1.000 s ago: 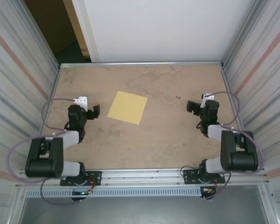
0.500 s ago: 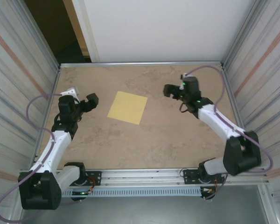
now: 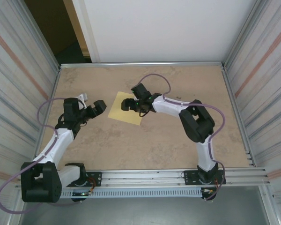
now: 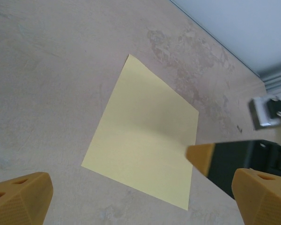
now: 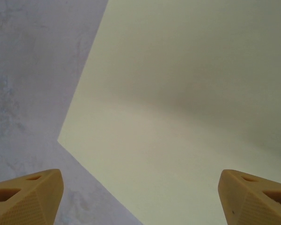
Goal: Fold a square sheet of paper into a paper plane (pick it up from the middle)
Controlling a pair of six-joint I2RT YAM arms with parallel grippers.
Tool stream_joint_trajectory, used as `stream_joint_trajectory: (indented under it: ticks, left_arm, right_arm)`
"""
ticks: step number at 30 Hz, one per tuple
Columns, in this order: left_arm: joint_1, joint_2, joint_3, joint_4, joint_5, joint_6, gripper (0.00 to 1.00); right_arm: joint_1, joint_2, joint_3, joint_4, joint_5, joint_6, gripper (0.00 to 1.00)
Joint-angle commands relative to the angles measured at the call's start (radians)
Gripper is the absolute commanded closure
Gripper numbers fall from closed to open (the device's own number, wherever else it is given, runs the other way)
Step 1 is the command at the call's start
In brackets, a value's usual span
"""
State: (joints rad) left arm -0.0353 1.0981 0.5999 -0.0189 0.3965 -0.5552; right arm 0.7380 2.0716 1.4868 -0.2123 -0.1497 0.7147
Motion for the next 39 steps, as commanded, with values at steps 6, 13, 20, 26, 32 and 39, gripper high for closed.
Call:
stream_joint_trajectory:
  ticks: [6,13,20,26,32,39]
  left_arm:
    - [-0.009,0.037,0.001,0.008,0.054,-0.014,0.01]
    - [-0.019,0.078,0.021,0.004,0.069,-0.019,0.01]
    - [-0.055,0.136,0.056,-0.021,0.082,-0.012,0.01]
    - [-0.132,0.196,0.092,-0.042,0.089,-0.025,0.03]
    - [-0.266,0.257,0.116,-0.089,0.083,-0.105,0.09]
    - [-0.457,0.325,0.164,-0.144,0.059,-0.184,0.13]
  right_arm:
    - [-0.008,0.157,0.173,-0.090,-0.049,0.046,0.16]
    - [-0.008,0.158,0.103,-0.133,-0.087,-0.017,0.17]
    - [0.000,-0.007,-0.213,-0.186,-0.125,-0.181,0.17]
    - [0.007,-0.240,-0.461,-0.233,-0.142,-0.271,0.20]
    - [-0.039,-0.523,-0.527,-0.184,-0.050,-0.072,0.20]
    - [-0.146,-0.622,-0.656,-0.125,-0.013,0.173,0.30]
